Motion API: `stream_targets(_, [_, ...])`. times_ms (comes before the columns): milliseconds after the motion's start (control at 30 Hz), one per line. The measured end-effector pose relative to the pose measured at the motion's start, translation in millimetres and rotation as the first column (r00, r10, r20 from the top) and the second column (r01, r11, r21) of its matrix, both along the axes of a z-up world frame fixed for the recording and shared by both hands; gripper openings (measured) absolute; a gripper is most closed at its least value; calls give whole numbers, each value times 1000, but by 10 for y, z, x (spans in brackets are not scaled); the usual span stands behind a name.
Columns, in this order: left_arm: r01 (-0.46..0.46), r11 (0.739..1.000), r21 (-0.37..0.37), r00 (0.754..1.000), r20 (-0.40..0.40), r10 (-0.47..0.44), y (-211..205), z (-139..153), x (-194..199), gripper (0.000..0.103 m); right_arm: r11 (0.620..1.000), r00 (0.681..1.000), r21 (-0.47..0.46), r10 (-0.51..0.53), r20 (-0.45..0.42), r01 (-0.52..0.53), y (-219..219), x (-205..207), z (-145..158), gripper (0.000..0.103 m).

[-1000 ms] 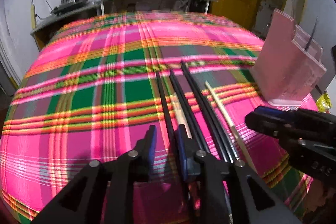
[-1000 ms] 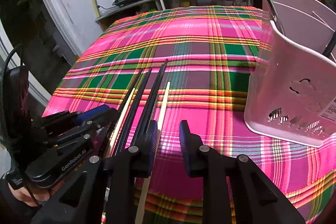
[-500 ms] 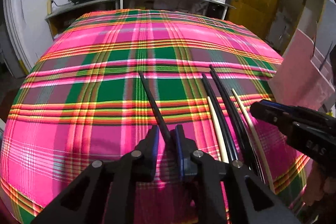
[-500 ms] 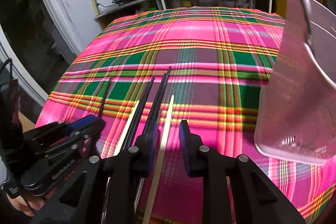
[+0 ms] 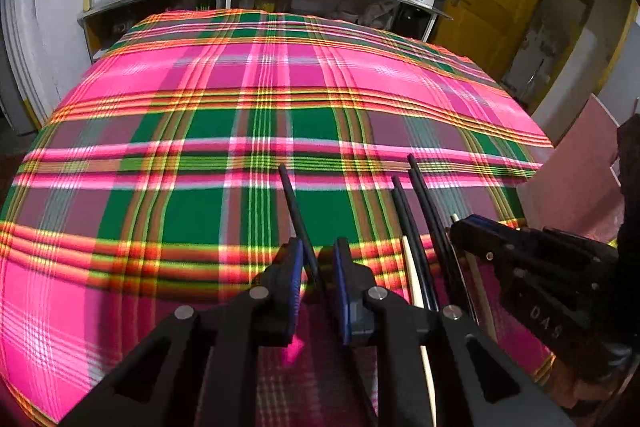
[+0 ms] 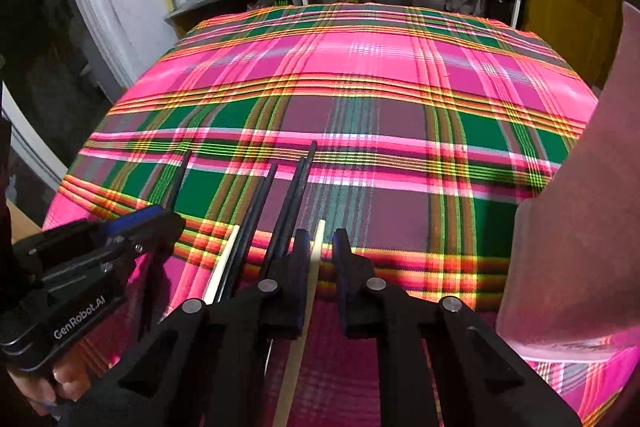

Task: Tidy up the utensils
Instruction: 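Grasp a black chopstick with the left tool while the right tool grasps a wooden chopstick, then carry both chopsticks over the pink basket and open both tools to drop them in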

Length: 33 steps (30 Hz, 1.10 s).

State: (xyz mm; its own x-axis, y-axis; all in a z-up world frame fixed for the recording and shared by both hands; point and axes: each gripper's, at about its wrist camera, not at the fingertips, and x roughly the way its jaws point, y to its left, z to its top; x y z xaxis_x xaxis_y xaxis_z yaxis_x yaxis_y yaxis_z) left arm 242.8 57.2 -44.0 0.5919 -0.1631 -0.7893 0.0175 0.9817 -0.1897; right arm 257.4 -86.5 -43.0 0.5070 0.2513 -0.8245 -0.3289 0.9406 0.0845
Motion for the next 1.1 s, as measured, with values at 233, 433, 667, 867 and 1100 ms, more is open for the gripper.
stream_targets(233, [5, 1000, -21, 1000, -9, -5, 51, 39, 30, 8, 1000, 1000, 10, 12, -3, -12, -3, -5, 47, 5])
stream_targets(433, [8, 999, -52, 999, 41, -6, 126, 287, -140, 8, 999, 999, 40, 19, 39, -20, -49, -138, 280, 5])
stream_targets(667, [26, 997, -74, 991, 133, -16, 165, 777, -425, 7, 996, 992, 84, 23, 127, -34, -170, -417, 742, 5])
stream_targets(867, [48, 996, -80, 979, 203, -31, 143, 1181, -659, 6, 993, 980, 116, 11, 198, -35, -326, -664, 1117, 5])
stream_targets(1100, [78, 994, -73, 966, 252, -57, 75, 1448, -882, 6, 991, 968, 134, -9, 250, -25, -500, -900, 1371, 5])
